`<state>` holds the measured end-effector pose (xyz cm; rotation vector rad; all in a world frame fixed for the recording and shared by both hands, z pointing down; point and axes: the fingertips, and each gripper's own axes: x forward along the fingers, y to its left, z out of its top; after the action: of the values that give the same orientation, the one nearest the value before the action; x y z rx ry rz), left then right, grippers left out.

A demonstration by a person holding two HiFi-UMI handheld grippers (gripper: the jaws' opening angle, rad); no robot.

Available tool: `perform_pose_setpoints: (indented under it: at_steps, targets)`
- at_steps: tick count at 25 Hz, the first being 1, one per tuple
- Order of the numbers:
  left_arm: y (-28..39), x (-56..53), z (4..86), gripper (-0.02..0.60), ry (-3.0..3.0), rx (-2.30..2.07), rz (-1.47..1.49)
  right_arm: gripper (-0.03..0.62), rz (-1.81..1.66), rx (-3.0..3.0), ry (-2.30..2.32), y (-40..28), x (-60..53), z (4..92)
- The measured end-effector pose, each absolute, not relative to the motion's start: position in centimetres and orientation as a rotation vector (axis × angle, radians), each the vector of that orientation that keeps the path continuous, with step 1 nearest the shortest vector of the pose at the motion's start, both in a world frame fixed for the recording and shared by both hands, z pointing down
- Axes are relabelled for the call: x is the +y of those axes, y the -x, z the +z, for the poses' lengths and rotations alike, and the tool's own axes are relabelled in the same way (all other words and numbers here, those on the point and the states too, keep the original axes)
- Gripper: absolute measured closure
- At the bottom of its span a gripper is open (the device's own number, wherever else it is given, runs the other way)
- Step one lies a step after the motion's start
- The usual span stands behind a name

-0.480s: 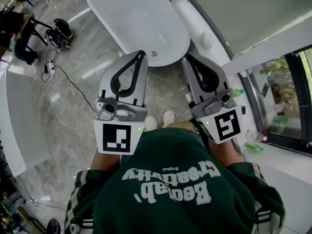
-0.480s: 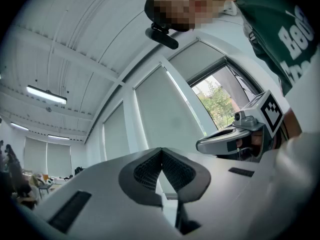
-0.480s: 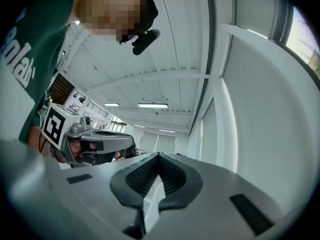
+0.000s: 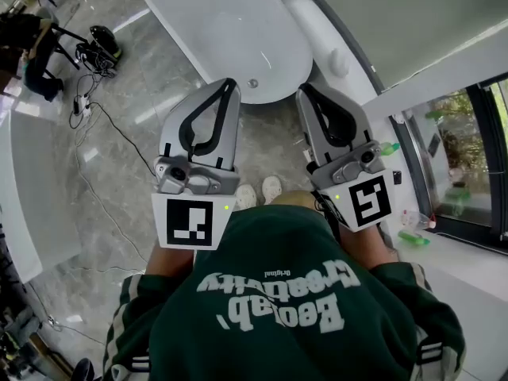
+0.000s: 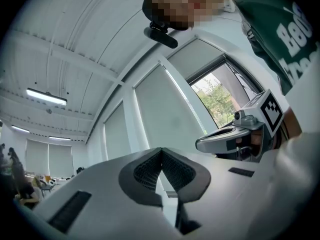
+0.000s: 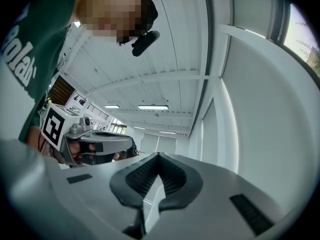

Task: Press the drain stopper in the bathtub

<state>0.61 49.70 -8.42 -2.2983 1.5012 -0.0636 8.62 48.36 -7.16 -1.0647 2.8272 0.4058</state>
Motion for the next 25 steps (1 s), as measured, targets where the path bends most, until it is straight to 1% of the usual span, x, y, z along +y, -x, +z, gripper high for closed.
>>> perform_pose_setpoints:
  at_steps: [11,21,25]
  targets:
    - [-3.4,47.9,-8.8,0.577,2.28,1.531,-0.092,0.583,0.354,2.834,1.032,-11.2,46.4,-7.0]
    - [-7.4,46.2,-7.6,0.577,2.215,1.604,-0.157,0.583,0.291,2.806,0.989,-16.3,43.6,-6.1]
    - [-8.6,46.4,-6.7,0.577,2.196,1.6,-0.238,0.583,0.253,2.82,0.984,-17.4,43.3,-5.3]
